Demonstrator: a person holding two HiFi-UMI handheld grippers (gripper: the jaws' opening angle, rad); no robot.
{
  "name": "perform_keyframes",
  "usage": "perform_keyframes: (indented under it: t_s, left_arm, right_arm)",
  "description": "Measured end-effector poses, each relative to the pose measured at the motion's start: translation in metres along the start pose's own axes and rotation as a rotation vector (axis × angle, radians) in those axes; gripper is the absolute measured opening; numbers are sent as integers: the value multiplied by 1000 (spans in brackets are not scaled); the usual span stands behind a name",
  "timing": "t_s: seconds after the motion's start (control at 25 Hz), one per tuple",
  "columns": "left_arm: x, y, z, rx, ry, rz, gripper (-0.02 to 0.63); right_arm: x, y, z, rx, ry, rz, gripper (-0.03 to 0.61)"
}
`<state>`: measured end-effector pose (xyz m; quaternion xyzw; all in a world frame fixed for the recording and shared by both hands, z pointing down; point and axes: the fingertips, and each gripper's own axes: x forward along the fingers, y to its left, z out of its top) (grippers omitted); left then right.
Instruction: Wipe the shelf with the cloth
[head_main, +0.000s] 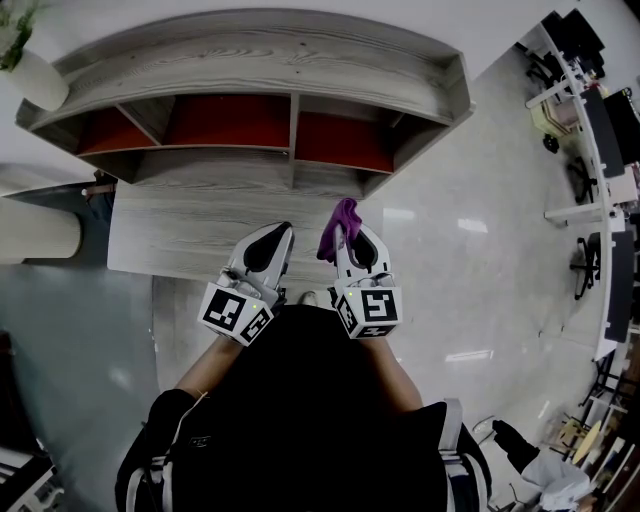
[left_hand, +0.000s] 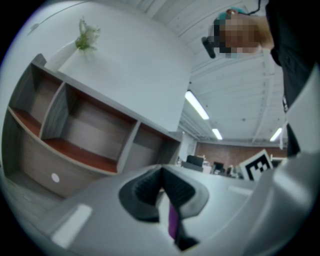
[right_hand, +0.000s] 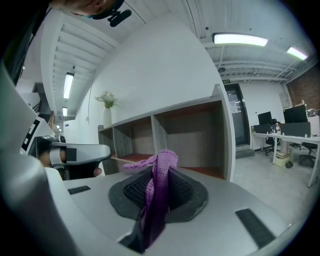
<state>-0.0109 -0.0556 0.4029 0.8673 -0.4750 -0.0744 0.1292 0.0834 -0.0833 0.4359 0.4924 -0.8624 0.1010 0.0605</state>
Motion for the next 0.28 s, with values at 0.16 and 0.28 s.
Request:
perform_keyframes:
  t_s: [0.16,0.28]
  left_arm:
    - [2,-1,-1,-4,0,-3,3]
    - [3,-3,0,-5,-3,-5,3]
  right_arm:
    - [-1,-2,-1,-2,1,-1,49]
    - [-2,-3,-1,-4,0,0,49]
